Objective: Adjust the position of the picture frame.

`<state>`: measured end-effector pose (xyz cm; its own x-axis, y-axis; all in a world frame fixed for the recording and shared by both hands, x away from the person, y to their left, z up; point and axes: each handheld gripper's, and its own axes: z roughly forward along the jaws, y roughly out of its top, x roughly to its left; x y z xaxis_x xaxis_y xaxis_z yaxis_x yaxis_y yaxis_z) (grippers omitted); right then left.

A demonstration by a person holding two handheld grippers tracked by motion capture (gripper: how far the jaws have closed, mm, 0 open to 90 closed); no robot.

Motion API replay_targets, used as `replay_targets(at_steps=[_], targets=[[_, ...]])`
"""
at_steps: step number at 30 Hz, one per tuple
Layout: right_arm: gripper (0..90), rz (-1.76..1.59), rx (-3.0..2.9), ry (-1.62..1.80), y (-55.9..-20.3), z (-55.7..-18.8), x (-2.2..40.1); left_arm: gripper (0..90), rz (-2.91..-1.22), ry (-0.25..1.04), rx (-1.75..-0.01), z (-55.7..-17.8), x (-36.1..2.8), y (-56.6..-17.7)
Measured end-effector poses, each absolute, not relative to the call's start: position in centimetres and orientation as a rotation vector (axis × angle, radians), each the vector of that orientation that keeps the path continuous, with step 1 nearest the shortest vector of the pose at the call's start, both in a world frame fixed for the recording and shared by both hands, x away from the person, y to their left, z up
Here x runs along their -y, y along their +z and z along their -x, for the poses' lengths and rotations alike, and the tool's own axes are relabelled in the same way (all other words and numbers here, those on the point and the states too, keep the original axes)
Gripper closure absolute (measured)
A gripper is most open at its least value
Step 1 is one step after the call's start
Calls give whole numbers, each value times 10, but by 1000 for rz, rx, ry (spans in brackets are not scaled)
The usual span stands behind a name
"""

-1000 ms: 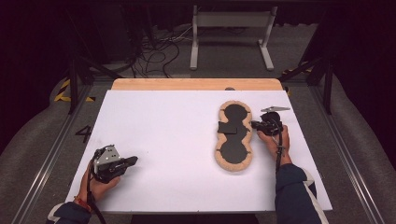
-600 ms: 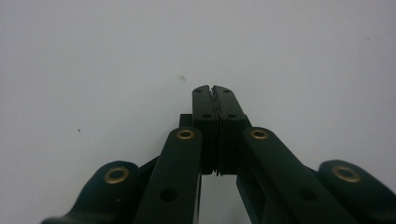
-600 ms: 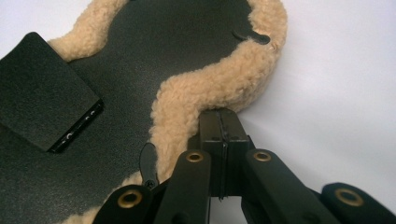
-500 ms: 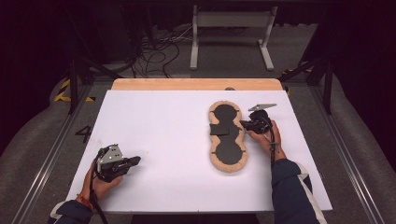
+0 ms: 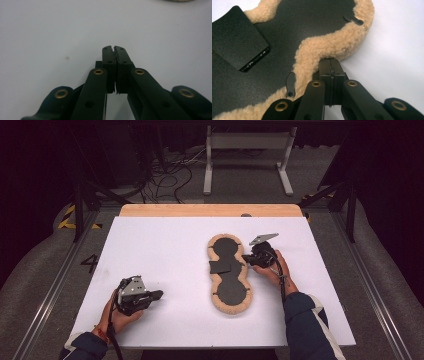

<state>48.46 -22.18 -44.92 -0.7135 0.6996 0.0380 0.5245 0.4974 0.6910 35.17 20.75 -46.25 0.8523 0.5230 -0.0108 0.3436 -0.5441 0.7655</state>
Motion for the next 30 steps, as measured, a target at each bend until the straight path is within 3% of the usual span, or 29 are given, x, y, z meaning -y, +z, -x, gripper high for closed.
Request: replay_targets(at_steps=[21, 30], targets=[[900, -938, -2539, 1102, -455, -461, 183, 868, -2291, 152, -408, -333, -112, -467], [900, -920, -2558, 1040, -451, -463, 177, 873, -2297, 139, -430, -332, -108, -465]])
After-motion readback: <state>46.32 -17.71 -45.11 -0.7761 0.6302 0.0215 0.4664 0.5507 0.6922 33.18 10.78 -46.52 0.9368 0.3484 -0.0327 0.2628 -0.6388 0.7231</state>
